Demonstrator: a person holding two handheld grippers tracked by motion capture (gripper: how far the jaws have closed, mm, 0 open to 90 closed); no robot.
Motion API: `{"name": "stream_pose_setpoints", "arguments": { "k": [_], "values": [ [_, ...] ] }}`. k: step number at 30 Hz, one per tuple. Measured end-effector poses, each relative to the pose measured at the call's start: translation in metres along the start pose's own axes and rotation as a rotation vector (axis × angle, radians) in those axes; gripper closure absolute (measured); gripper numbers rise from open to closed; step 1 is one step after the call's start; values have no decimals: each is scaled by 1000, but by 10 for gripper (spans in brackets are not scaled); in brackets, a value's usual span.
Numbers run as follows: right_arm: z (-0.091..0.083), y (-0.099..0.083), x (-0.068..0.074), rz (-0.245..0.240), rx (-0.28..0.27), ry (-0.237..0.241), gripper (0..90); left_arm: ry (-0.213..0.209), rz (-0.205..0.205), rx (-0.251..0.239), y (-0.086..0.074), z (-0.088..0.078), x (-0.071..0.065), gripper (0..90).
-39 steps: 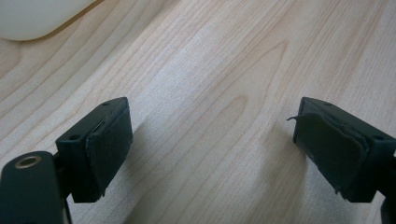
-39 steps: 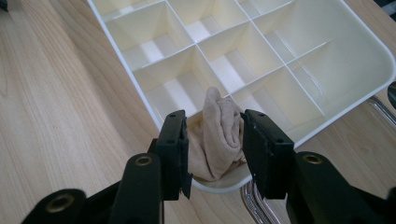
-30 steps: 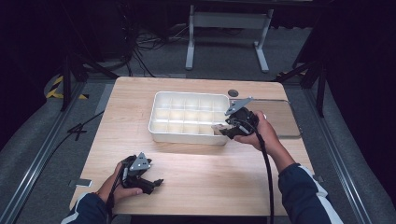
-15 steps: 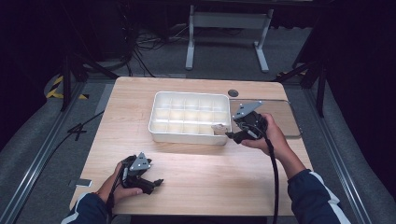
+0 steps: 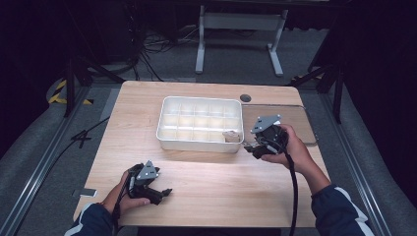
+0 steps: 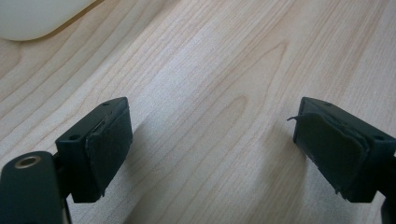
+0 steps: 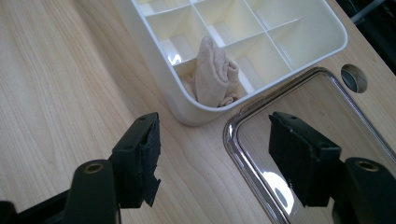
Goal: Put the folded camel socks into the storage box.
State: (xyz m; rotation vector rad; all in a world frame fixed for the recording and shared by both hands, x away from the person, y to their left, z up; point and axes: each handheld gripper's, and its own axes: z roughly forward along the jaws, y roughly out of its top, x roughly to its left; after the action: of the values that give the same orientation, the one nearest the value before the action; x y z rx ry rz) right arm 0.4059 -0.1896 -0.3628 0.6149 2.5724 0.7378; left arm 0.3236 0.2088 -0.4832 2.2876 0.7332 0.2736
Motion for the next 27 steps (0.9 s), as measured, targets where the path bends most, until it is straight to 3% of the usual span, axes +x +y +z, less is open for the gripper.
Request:
{"name": "stream_pose_setpoints", "arguments": {
  "k": [5, 18, 27],
  "values": [
    [0, -5, 5, -21, 26, -19, 334, 0, 2, 1, 0, 0, 0, 121],
    [4, -32, 12, 18, 31, -75, 347, 0, -1, 0, 0, 0, 0, 121],
    [9, -53, 12, 50, 47, -65, 339, 0, -1, 0, 0, 0, 0, 121]
  ]
}}
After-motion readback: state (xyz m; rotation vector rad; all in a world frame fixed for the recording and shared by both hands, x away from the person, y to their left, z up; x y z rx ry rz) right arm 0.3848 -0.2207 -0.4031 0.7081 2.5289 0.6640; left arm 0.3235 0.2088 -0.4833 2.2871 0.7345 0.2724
